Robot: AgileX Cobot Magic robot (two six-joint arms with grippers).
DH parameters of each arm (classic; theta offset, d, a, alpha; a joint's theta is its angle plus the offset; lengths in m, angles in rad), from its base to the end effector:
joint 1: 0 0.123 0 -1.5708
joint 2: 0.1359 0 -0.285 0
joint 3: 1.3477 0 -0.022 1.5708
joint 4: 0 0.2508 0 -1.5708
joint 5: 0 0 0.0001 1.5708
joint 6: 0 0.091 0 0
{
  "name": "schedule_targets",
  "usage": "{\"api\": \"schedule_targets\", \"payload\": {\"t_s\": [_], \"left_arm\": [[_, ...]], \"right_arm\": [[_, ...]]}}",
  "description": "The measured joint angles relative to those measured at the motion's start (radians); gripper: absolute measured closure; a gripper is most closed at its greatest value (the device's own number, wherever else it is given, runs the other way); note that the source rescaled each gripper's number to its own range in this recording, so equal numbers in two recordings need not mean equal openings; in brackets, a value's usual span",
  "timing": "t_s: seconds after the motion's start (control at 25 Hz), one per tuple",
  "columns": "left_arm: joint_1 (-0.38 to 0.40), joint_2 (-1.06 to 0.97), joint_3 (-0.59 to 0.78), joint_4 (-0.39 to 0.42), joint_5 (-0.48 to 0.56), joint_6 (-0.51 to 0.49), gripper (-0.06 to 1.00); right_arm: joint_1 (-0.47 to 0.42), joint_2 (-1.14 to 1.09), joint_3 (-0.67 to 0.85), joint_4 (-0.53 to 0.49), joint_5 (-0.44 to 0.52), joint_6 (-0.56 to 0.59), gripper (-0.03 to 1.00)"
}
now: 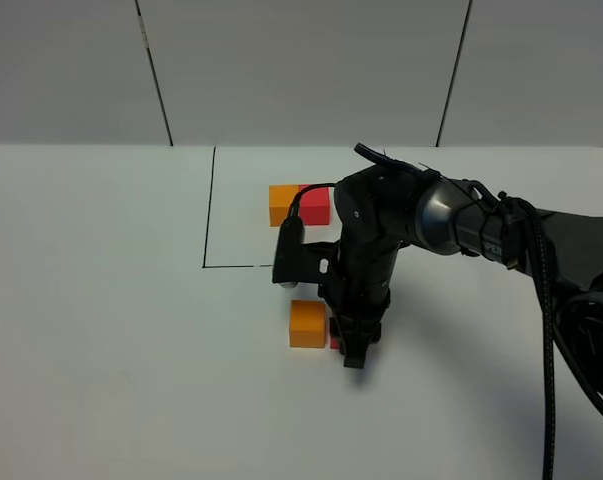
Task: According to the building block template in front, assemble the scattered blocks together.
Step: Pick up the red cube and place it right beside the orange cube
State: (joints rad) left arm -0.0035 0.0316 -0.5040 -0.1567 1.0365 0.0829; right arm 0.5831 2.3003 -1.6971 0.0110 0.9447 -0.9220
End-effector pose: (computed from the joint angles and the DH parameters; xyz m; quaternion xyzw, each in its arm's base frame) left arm 0.0001 -0.0122 0.2812 0.0378 0.8507 -0.0576 0.5212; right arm 0.3801 0.2517 0.1127 -0.6803 0.7309 -0.0047 0.0550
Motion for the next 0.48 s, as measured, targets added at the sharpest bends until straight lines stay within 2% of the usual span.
{"api": "schedule_targets", "payload": {"t_s": [0.48], "left_arm": [[0.000,0.000,0.000,0.000,0.000,0.000,0.28]], "right_arm": [[0.003,0.001,0.000,0.001,-0.004,-0.001,0.97]]}}
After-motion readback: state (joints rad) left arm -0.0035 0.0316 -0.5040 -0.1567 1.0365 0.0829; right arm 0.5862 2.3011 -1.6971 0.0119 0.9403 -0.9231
